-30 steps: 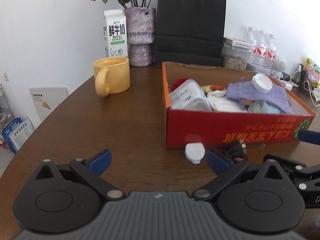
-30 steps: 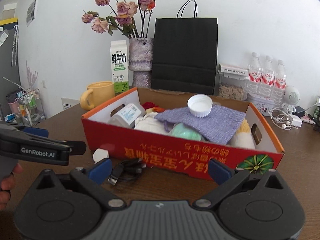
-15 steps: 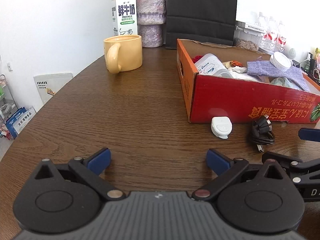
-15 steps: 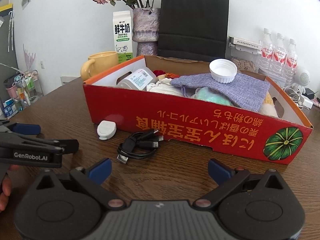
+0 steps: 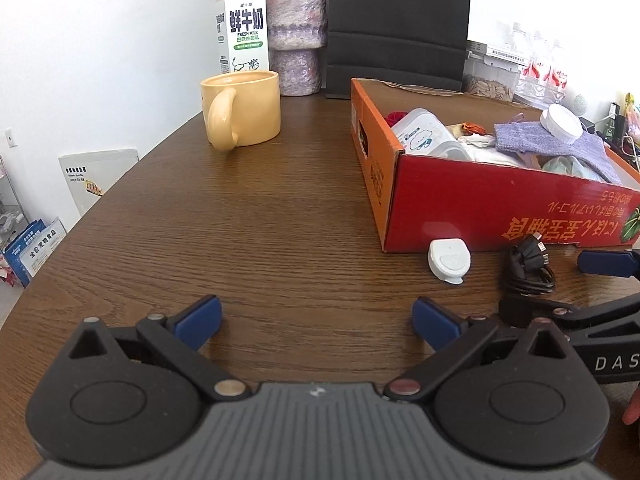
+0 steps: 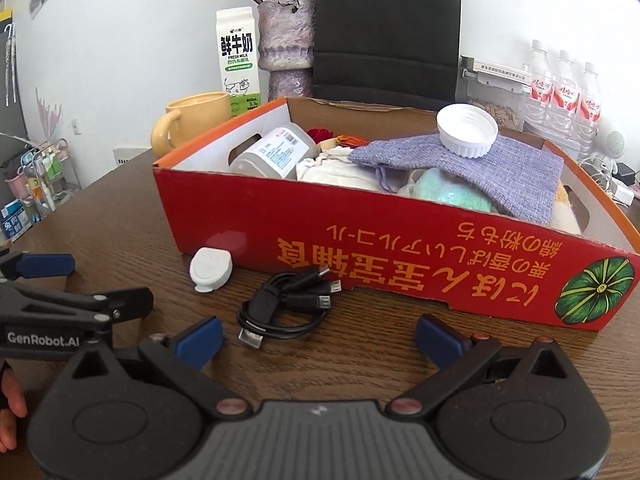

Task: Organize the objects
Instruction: 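Move both grippers back out of the box toward the white plug and black cable, then grasp the white plug with the left gripper while the right gripper grasps the black cable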

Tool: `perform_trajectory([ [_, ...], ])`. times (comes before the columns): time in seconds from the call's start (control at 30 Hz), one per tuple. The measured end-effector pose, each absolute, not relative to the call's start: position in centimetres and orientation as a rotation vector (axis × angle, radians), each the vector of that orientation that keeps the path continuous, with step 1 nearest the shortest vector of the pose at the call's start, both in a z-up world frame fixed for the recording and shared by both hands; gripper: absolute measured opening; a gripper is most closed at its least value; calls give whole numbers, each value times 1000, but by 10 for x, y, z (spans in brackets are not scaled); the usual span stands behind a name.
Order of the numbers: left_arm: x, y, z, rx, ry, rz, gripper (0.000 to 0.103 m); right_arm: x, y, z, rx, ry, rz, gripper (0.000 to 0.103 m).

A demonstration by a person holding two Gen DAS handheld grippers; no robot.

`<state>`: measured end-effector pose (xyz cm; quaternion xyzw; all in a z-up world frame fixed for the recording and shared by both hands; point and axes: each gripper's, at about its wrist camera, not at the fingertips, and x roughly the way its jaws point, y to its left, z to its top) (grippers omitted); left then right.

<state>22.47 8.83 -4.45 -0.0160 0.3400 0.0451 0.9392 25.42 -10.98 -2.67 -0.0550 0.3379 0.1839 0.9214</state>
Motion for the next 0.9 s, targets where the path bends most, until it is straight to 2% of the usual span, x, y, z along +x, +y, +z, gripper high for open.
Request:
perform_trajectory([
  [0.37, 230, 98, -45, 1, 695, 9, 103, 264, -103, -26, -96, 693, 336, 103],
  [0.4, 230, 97, -45, 2, 695, 6, 103, 264, -102, -26, -92, 692, 330, 101],
  [0.47, 231, 96, -45, 3, 695, 5, 103, 262, -102, -24, -89, 671, 342, 86],
  [0.53, 231, 96, -45, 3, 695, 6, 103, 259, -104, -22, -74, 650, 371, 57],
  [0.9, 231, 89, -44, 4, 697, 45, 103, 252, -119, -19, -23, 626, 408, 53],
])
